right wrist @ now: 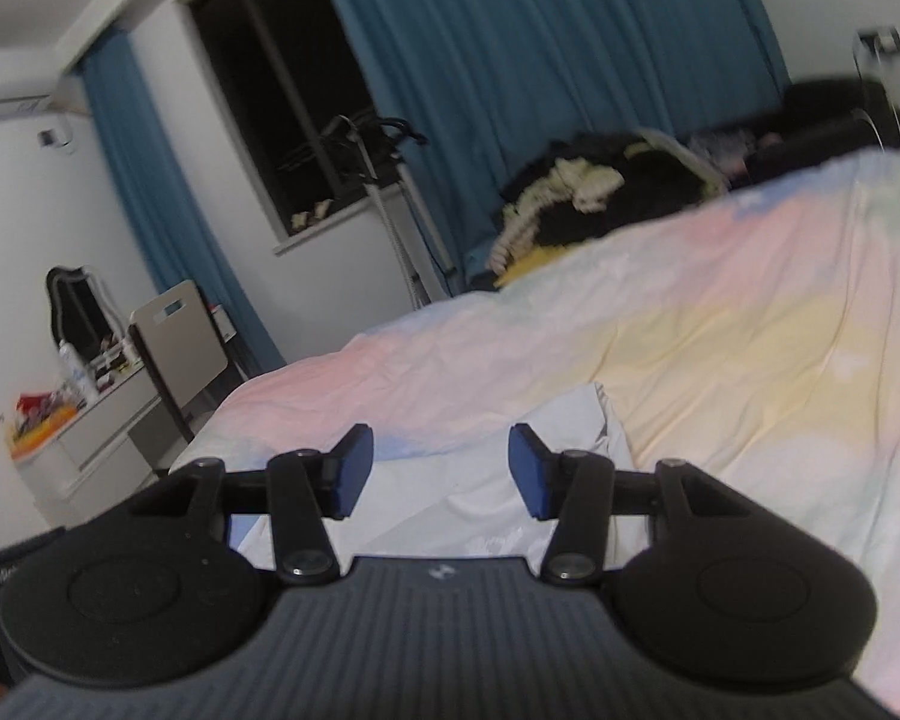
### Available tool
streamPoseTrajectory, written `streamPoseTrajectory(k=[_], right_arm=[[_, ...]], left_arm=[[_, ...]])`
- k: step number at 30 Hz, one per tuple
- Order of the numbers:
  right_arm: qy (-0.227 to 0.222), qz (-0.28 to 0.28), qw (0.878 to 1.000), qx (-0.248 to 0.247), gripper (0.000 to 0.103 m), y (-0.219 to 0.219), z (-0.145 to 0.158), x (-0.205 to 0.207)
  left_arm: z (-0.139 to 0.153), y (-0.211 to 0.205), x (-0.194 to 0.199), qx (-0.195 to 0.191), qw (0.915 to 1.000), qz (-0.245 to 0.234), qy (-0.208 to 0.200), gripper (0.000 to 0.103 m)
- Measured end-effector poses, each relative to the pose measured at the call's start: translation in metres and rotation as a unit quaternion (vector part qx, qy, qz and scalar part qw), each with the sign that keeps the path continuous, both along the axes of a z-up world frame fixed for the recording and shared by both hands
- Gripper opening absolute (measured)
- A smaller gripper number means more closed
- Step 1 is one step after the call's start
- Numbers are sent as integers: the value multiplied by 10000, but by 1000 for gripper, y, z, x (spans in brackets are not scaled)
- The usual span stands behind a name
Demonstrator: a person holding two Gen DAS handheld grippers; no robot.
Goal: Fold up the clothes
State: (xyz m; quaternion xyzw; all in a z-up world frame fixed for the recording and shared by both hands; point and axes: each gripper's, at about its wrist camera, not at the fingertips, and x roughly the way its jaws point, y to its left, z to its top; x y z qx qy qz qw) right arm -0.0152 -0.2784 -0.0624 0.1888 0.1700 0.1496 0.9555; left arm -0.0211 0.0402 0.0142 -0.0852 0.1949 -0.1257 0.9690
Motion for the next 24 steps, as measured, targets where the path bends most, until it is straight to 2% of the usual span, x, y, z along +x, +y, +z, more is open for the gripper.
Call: streamPoseTrajectory(k=[2,7,10,11,13,17,18,24], right_arm=[[-186,134,9996,-193,59,4,-3,-23],[-262,284,9976,-578,60,14,-16,-61],[-376,270,9962,-743,64,20,-16,-69],[-417,274,9958,-769,68,21,-16,-70],[-492,291,9953,-779,85,22,-18,-71],[-610,203,9948,-784,97,22,-21,-72],[-611,156,9950,-778,102,21,-22,-71],[-673,115,9940,-855,103,23,-25,-71]], left_arm=[[-2,-6,-17,156,9998,-43,-106,92],[-10,-13,-49,297,9995,36,-82,94],[-11,-15,-60,388,9990,50,-204,100],[-11,-16,-62,400,9989,45,-252,103],[-11,-17,-67,423,9985,35,-347,103],[-15,-17,-66,470,9983,33,-338,103],[-16,-17,-64,486,9984,24,-292,103],[-19,-18,-59,500,9986,-30,-149,103]])
